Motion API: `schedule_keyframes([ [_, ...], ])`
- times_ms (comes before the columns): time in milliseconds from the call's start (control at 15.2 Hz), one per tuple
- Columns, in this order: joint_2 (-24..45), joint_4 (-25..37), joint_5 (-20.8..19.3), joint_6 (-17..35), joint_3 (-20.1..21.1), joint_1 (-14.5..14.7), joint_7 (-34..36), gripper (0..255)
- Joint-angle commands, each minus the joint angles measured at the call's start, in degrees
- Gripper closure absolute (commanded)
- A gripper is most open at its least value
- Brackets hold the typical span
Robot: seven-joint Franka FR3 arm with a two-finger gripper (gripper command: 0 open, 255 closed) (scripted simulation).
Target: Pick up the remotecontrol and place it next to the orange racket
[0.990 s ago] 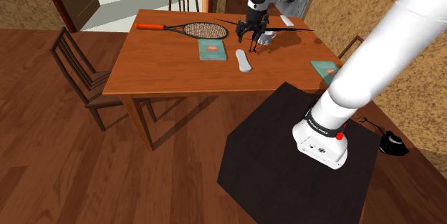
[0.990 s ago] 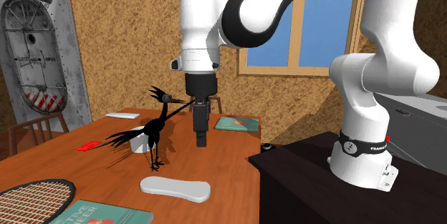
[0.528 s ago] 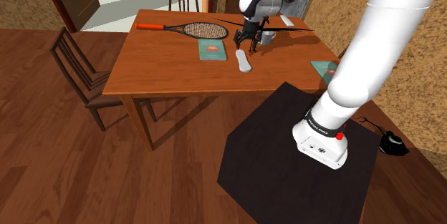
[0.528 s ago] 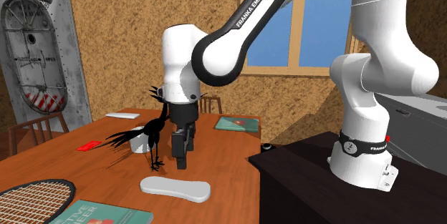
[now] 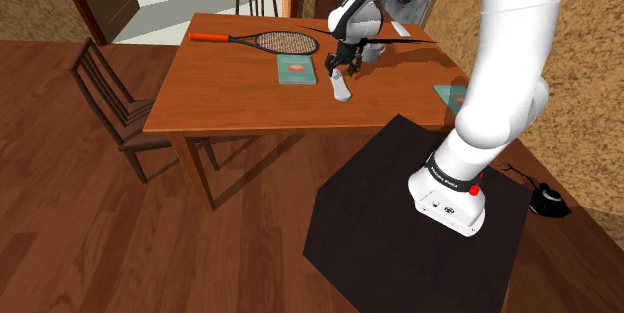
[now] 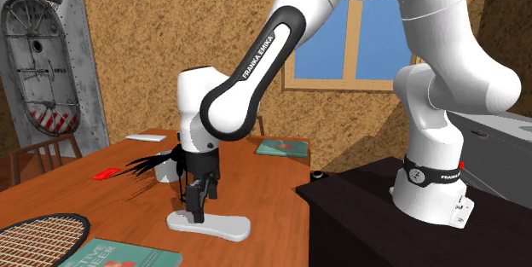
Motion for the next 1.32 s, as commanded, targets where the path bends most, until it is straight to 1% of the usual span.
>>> schedule_keyframes([
  [0,1.70,0.44,0.63,1.26,0.40,-0.48,-0.50,0],
  [330,4.75,1.06,1.68,3.68,1.33,-1.13,-1.23,0],
  [792,4.75,1.06,1.64,3.68,1.38,-1.18,-1.19,0],
  [858,4.85,1.11,1.66,3.73,1.40,-1.20,-1.21,255],
  [1254,4.93,1.46,1.57,3.47,1.39,-0.88,-0.77,255],
])
